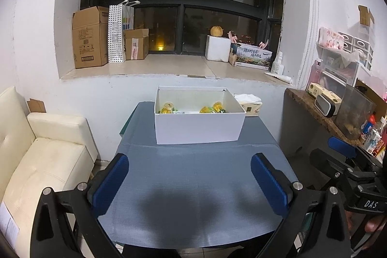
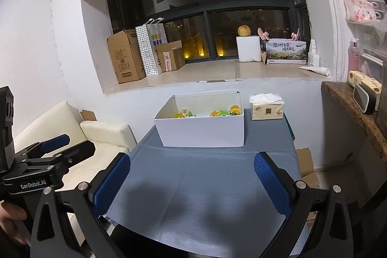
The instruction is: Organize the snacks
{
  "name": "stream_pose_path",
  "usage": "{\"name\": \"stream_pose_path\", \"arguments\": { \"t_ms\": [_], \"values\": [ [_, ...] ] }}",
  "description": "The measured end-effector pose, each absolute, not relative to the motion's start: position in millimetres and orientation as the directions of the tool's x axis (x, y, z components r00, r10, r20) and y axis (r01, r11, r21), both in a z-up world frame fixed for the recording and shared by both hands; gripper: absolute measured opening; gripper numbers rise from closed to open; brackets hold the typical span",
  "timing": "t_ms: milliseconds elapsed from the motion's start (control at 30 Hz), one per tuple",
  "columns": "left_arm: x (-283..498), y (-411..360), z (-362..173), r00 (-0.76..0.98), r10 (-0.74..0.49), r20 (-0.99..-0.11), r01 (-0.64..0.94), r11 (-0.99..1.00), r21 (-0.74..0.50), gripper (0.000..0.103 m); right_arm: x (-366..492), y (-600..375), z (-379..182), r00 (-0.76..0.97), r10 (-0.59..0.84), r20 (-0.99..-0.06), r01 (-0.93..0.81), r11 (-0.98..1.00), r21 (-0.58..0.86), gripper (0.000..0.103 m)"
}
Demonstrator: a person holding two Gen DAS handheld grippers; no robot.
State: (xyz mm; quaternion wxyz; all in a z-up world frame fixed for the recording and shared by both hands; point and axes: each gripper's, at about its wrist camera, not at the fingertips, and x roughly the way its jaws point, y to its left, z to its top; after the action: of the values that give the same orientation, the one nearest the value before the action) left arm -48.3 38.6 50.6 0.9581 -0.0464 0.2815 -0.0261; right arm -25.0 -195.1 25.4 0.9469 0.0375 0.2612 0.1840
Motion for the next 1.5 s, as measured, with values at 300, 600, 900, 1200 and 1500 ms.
{"name": "stream_pose_path", "arguments": {
  "t_ms": [300,600,900,1200,1500],
  "values": [
    [-47.4,39.2,54.2,0.842,-0.066,-0.535,0.017,0.995,-0.096,0.103,-25.8,-194.4,25.7,0.794,0.371,-0.482,-0.327,0.929,0.176,0.103],
    [-46.1,36.9,52.4,0.839,-0.068,-0.54,0.021,0.996,-0.091,0.103,-26.4,-193.5,25.9,0.788,0.381,-0.484,-0.336,0.924,0.181,0.103],
    [-44.9,37.0,51.8,0.837,-0.072,-0.543,0.026,0.995,-0.092,0.103,-28.1,-191.3,27.6,0.784,0.392,-0.48,-0.35,0.919,0.18,0.103],
    [-46.0,35.2,50.3,0.836,-0.075,-0.544,0.03,0.995,-0.091,0.103,-28.0,-190.0,27.3,0.783,0.388,-0.486,-0.347,0.921,0.177,0.103],
    [-47.2,38.4,48.3,0.831,-0.073,-0.551,0.029,0.996,-0.089,0.103,-26.6,-190.9,26.4,0.782,0.382,-0.493,-0.342,0.923,0.174,0.103]
  ]
}}
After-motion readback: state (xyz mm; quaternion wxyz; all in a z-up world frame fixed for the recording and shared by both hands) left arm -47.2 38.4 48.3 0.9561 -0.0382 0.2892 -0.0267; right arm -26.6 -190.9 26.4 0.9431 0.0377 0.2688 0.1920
